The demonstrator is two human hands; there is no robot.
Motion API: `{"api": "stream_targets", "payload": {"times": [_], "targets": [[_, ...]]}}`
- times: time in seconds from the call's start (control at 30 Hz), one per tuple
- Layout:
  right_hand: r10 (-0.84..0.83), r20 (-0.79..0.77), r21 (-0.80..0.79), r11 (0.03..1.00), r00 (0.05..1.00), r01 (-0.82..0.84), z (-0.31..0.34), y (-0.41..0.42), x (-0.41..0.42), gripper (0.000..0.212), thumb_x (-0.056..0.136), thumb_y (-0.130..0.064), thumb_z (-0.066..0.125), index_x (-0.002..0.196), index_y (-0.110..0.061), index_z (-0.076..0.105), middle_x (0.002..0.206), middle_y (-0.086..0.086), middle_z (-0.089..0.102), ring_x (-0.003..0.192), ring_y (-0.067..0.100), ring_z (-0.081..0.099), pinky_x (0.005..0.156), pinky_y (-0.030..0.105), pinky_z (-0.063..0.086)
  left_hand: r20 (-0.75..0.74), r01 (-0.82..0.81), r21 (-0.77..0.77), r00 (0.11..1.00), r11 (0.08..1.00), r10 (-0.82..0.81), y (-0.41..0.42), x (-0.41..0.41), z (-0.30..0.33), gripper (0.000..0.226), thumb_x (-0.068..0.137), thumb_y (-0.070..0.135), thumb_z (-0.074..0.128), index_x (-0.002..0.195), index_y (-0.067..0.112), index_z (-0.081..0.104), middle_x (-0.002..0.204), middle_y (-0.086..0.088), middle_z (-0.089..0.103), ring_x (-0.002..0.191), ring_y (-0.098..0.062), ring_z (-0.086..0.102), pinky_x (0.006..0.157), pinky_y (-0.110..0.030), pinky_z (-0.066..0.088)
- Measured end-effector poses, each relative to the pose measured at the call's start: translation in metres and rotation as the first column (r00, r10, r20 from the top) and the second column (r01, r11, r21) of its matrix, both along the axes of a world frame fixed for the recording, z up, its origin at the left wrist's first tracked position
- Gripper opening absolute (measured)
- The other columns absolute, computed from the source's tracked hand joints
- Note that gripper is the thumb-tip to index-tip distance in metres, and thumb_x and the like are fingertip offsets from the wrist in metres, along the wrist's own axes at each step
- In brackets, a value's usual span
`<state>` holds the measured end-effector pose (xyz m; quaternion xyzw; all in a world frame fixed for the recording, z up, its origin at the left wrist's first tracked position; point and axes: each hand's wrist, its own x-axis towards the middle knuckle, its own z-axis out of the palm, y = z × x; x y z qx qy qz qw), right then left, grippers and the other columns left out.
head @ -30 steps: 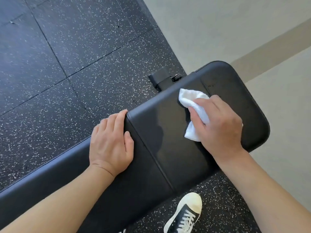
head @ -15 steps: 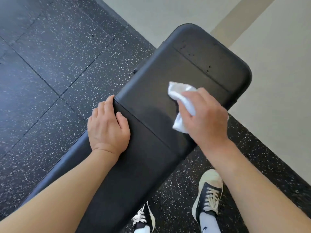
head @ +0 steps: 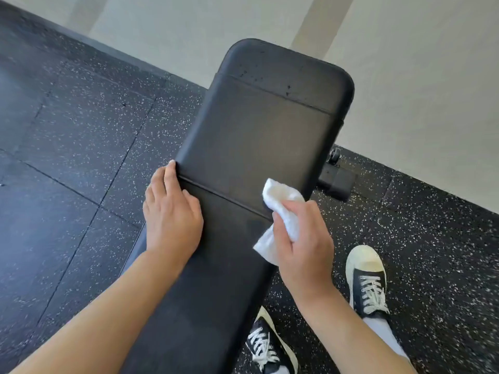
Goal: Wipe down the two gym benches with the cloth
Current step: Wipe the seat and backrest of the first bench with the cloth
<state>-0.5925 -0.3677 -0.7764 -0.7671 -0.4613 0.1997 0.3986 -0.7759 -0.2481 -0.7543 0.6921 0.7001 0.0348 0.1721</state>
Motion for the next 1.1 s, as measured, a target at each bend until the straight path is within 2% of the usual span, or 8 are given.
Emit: {"api": "stream_targets", "payload": {"times": [0.1,0.23,0.37,0.47,0.63,0.73,0.87,1.1], "targets": [[0.073,0.096,-0.041,0.997,0.993,-0.070,-0.006,-0.013,0.014,0.018,0.100,-0.036,0.057,0.114,-0.025,0.056,0.099,-0.012,0.053,0.083,0.014,0.056,0.066,0.021,0.036,-0.079,0.362,0.043,0.930,0.931,-0.358,0.000,0.009,0.011,0.068,0.089,0.004,0.053,0.157,0.007,0.041,0.164,-0.017,0.034,0.148,-0.043,0.034,0.123,-0.059,0.029],[-0.215,-0.068,-0.117,0.972,0.974,0.206,-0.018,0.024,0.063,0.014,0.102,-0.037,0.057,0.113,-0.028,0.054,0.103,-0.014,0.061,0.091,0.014,0.060,0.074,0.034,0.045,-0.048,0.602,0.041,0.799,0.798,-0.600,0.012,0.043,0.014,0.059,0.096,0.021,0.048,0.155,0.011,0.046,0.166,-0.011,0.035,0.153,-0.036,0.029,0.122,-0.063,0.030],[-0.424,-0.356,-0.137,0.905,0.833,0.402,-0.023,0.090,0.100,0.020,0.103,-0.038,0.055,0.098,-0.018,0.053,0.080,-0.013,0.060,0.077,-0.001,0.056,0.068,0.021,0.039,-0.026,0.553,0.156,0.830,0.818,-0.556,0.038,0.075,-0.001,0.057,0.099,0.022,0.047,0.155,0.012,0.046,0.164,-0.011,0.039,0.151,-0.036,0.035,0.121,-0.061,0.029],[-0.497,-0.424,-0.100,0.856,0.757,0.507,-0.023,0.101,0.092,0.022,0.104,-0.037,0.054,0.097,-0.016,0.053,0.078,-0.014,0.058,0.075,-0.003,0.055,0.066,0.014,0.040,0.023,0.449,0.262,0.882,0.854,-0.471,0.036,0.082,-0.014,0.056,0.097,0.017,0.048,0.153,0.014,0.050,0.162,-0.009,0.043,0.145,-0.036,0.042,0.120,-0.061,0.031],[-0.459,-0.448,-0.136,0.883,0.768,0.449,-0.022,0.030,0.024,0.011,0.105,-0.041,0.050,0.098,-0.032,0.049,0.082,-0.012,0.061,0.080,0.010,0.060,0.070,0.030,0.047,0.021,0.448,0.282,0.881,0.848,-0.472,0.037,0.082,-0.016,0.058,0.095,0.017,0.047,0.153,0.016,0.051,0.162,-0.006,0.043,0.146,-0.034,0.043,0.121,-0.058,0.030],[-0.422,-0.450,-0.163,0.905,0.787,0.392,-0.020,0.002,0.002,0.008,0.106,-0.041,0.049,0.100,-0.035,0.049,0.086,-0.014,0.061,0.083,0.012,0.061,0.070,0.027,0.045,0.021,0.444,0.269,0.885,0.855,-0.466,0.036,0.083,-0.017,0.058,0.095,0.017,0.047,0.153,0.016,0.050,0.162,-0.006,0.043,0.149,-0.032,0.040,0.122,-0.058,0.028],[-0.411,-0.383,-0.111,0.909,0.827,0.401,-0.017,0.035,0.031,0.008,0.105,-0.032,0.052,0.101,-0.026,0.049,0.088,-0.011,0.060,0.080,0.014,0.058,0.071,0.031,0.043,0.013,0.439,0.274,0.888,0.856,-0.460,0.038,0.081,-0.018,0.059,0.094,0.018,0.045,0.153,0.017,0.049,0.163,-0.005,0.042,0.151,-0.031,0.038,0.123,-0.059,0.028],[-0.556,-0.310,-0.096,0.825,0.771,0.557,-0.019,0.120,0.091,0.018,0.104,-0.032,0.053,0.098,-0.015,0.049,0.086,-0.004,0.061,0.079,0.017,0.056,0.073,0.041,0.046,0.006,0.443,0.270,0.887,0.855,-0.462,0.040,0.077,-0.025,0.060,0.093,0.020,0.043,0.154,0.020,0.048,0.163,-0.002,0.041,0.152,-0.029,0.036,0.123,-0.058,0.027]]}}
